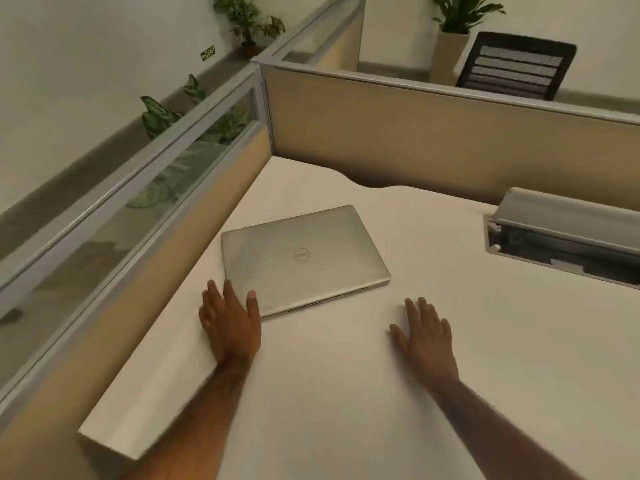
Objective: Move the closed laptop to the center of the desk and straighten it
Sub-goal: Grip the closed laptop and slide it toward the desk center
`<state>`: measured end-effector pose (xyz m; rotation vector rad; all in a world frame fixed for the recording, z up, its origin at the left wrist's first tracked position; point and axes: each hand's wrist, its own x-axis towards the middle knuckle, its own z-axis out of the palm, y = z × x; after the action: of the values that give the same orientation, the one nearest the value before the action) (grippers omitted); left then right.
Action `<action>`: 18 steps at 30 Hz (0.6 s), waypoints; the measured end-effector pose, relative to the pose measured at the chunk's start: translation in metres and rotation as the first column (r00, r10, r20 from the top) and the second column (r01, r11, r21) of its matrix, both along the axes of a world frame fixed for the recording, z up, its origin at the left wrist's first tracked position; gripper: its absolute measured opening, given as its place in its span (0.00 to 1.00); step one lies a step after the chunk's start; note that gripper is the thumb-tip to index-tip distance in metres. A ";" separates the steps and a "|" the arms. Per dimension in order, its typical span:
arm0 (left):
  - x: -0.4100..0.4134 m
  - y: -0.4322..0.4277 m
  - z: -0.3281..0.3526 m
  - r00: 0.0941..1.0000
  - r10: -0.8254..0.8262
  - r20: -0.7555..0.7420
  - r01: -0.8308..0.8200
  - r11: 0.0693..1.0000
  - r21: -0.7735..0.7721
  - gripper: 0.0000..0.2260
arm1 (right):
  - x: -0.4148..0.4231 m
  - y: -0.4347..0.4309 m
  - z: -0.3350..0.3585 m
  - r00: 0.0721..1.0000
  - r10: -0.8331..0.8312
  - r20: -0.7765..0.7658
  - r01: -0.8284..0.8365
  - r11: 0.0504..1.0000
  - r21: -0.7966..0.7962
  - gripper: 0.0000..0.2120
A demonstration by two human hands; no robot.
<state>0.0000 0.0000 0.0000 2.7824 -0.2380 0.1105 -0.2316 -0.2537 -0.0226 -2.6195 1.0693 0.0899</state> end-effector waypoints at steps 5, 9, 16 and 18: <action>0.053 0.006 0.010 0.990 0.043 -0.136 -0.046 0.999 -0.019 0.20 | 0.077 -0.008 0.017 0.984 -0.089 0.154 0.075 0.993 0.091 0.35; 0.071 -0.006 0.011 0.979 0.044 -0.201 -0.054 0.998 -0.044 0.20 | 0.124 -0.017 0.030 0.980 -0.177 0.089 0.157 0.969 0.189 0.39; 0.093 -0.038 0.011 0.897 0.181 -0.402 -0.251 0.960 -0.128 0.25 | 0.165 -0.033 0.039 0.976 -0.211 -0.052 0.218 0.935 0.279 0.38; 0.101 -0.040 0.011 0.866 0.217 -0.450 -0.305 0.943 -0.131 0.25 | 0.171 -0.037 0.041 0.970 -0.239 -0.053 0.244 0.924 0.293 0.37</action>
<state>0.1013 -0.0400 0.0112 2.5384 0.2537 -0.3941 -0.0604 -0.2903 0.0187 -2.2069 1.2671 0.2009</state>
